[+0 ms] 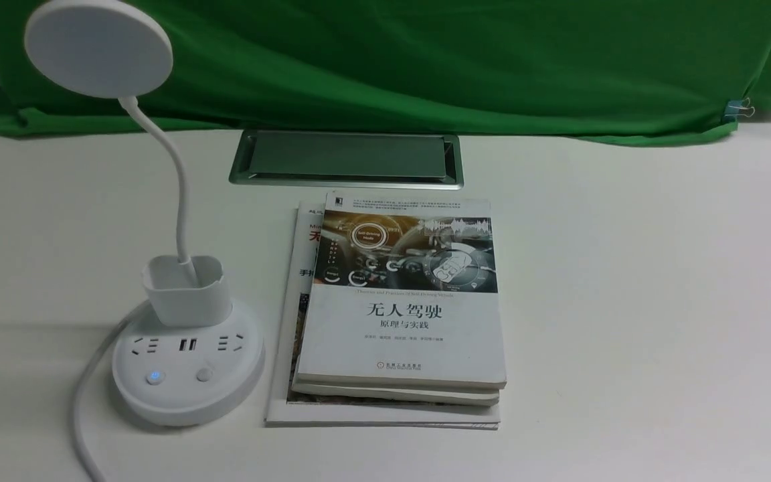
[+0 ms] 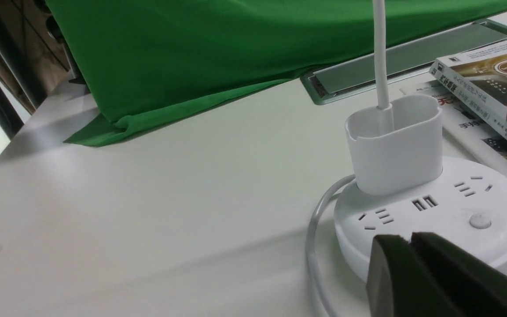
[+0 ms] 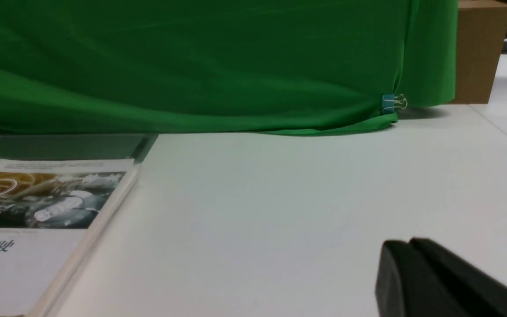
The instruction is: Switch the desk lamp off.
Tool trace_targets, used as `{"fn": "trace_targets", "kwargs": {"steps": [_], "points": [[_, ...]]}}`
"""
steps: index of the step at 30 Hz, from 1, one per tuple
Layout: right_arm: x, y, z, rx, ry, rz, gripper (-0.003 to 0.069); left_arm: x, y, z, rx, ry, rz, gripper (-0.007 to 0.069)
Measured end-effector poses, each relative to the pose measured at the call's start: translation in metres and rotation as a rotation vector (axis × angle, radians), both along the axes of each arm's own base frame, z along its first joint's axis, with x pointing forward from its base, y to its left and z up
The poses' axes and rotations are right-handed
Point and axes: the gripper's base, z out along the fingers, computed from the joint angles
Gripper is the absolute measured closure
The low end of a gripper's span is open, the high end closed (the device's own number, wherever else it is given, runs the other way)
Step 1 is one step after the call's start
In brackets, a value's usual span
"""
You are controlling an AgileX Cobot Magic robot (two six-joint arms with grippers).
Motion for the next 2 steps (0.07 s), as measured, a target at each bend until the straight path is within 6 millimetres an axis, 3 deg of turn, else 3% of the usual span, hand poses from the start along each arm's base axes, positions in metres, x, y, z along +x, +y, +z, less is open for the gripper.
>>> {"fn": "trace_targets", "kwargs": {"steps": [2], "points": [[0.0000, 0.0000, 0.0000, 0.000, 0.000, 0.000, 0.0622, 0.0000, 0.0000, 0.0000, 0.001, 0.000, 0.000, 0.0606]]}}
